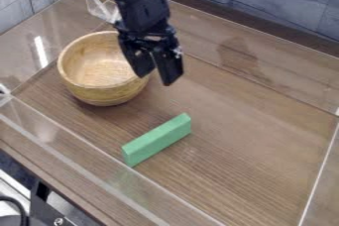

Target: Move green stick from inside the wooden bowl to the table next to it

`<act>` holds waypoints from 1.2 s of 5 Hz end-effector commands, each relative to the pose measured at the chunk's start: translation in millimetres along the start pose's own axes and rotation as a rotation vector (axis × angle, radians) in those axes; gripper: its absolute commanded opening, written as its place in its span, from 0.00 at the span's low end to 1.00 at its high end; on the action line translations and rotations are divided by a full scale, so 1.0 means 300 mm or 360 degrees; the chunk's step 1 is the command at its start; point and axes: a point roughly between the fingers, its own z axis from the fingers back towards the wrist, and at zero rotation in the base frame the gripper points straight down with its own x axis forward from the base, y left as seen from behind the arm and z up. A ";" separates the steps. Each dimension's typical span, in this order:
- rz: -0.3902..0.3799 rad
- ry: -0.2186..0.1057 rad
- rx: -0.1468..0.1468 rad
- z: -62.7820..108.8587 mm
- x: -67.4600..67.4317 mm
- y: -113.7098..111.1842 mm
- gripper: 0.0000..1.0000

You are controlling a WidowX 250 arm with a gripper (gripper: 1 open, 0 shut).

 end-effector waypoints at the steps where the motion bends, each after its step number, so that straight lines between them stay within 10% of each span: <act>1: 0.0116 -0.0119 0.0074 0.015 0.000 -0.001 1.00; 2: 0.0178 -0.0141 0.0105 -0.010 0.000 0.013 1.00; 4: 0.0162 -0.0158 0.0118 0.126 -0.009 0.040 1.00; 6: 0.0120 -0.0116 0.0102 0.032 0.045 0.004 1.00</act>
